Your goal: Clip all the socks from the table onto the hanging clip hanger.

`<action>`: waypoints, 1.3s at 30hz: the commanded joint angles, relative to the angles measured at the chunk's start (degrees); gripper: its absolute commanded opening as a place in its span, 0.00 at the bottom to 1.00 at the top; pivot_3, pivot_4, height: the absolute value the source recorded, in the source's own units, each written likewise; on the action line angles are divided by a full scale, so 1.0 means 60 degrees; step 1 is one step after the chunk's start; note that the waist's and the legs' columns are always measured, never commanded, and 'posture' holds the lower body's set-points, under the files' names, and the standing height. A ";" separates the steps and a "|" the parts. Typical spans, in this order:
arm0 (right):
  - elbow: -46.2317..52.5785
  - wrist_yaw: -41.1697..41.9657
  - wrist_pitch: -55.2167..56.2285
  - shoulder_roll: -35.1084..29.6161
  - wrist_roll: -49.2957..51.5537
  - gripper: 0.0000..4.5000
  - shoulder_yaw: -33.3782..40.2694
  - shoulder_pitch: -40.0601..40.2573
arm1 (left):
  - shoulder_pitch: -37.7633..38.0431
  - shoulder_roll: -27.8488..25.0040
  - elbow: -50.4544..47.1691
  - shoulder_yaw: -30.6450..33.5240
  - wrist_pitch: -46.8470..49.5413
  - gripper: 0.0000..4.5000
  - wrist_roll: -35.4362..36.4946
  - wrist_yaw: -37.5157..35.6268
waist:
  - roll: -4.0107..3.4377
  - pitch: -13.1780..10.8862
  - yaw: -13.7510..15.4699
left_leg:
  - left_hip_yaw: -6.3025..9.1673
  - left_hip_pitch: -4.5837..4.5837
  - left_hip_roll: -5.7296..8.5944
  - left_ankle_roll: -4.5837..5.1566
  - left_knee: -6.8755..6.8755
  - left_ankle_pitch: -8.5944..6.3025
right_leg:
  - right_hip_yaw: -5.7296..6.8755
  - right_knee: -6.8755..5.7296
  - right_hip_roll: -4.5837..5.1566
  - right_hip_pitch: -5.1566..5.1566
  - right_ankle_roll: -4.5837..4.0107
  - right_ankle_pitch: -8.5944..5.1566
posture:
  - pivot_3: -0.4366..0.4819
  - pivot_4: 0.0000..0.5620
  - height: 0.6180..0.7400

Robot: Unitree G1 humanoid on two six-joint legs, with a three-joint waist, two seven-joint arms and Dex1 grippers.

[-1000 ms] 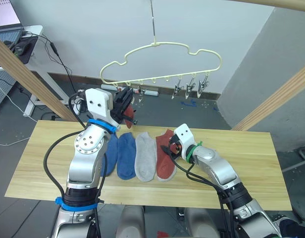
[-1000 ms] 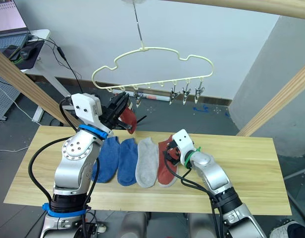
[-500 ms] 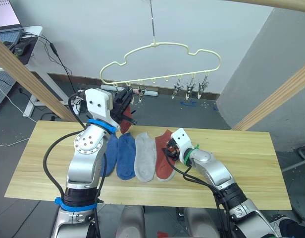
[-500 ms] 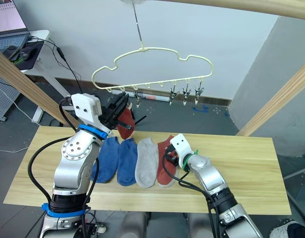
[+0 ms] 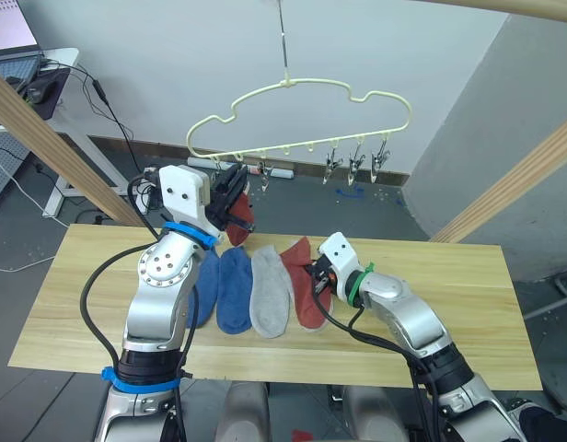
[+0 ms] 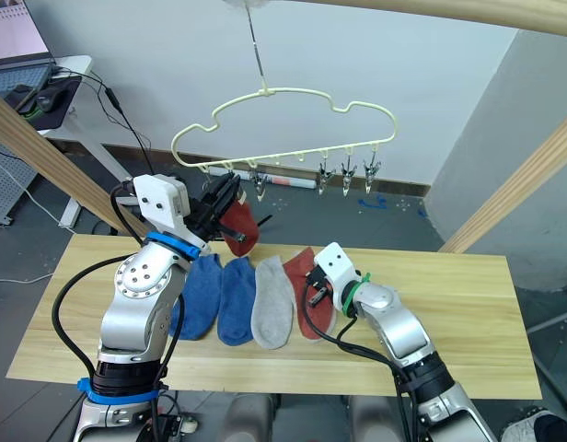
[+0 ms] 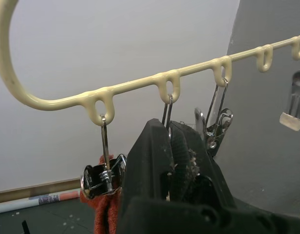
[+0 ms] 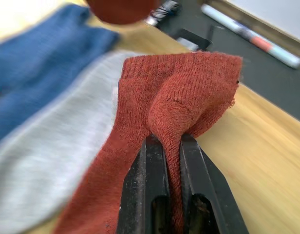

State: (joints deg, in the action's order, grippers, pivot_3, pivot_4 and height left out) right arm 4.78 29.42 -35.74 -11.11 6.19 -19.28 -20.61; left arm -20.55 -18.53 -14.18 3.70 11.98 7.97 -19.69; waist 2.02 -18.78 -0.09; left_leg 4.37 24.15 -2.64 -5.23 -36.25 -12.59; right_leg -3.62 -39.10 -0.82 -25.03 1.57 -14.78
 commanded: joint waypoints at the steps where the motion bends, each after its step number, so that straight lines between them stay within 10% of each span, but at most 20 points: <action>1: 0.0868 0.0393 -0.0491 -0.0109 0.0478 0.00 0.0083 0.0140 | 0.0115 -0.0018 -0.0206 -0.0016 0.0004 0.00 0.0128 -0.0115 | 0.0000 0.0000 -0.0001 | 0.0000 0.0000 0.0000 0.0000 0.0000 0.0000 | 0.0001 0.0000 0.0000 0.0001 0.0001 0.0000 | 0.58 0.55 1.00; 7: 0.0607 0.0336 -0.0427 -0.0336 0.0248 0.00 0.0009 0.0109 | 0.0060 0.0004 -0.0116 -0.0042 0.0001 0.00 0.0159 -0.0206 | 0.0000 0.0000 -0.0003 | 0.0000 -0.0005 0.0001 0.0001 -0.0001 0.0001 | 0.0001 0.0000 0.0000 0.0005 0.0002 0.0000 | 0.58 0.54 1.00; 14: 0.0193 0.0065 -0.0074 -0.0316 -0.0053 0.58 0.0008 0.0060 | 0.0077 -0.0031 -0.0107 -0.0031 0.0003 0.00 0.0181 -0.0244 | 0.0000 0.0000 -0.0002 | 0.0000 -0.0005 0.0001 0.0001 -0.0001 0.0001 | 0.0001 0.0000 0.0000 0.0006 0.0002 0.0001 | 0.58 0.54 1.00; 39: -0.1358 -0.0375 0.0574 0.0259 -0.0626 0.49 0.0156 -0.0194 | 0.0156 -0.0047 -0.0227 -0.0127 0.0015 0.00 0.0155 -0.0291 | 0.0000 0.0000 0.0000 | -0.0001 -0.0008 0.0000 0.0001 -0.0001 0.0001 | 0.0001 -0.0001 0.0000 0.0007 0.0001 0.0001 | 0.59 0.54 1.00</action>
State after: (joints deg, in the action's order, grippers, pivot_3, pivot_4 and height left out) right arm -5.06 26.34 -32.49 -9.98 1.52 -19.08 -21.99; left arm -20.55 -18.55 -13.99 3.39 12.11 8.84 -20.94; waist 2.02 -18.78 -0.09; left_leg 4.36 24.10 -2.64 -5.22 -36.25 -12.58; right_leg -3.61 -39.11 -0.82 -24.99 1.57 -14.77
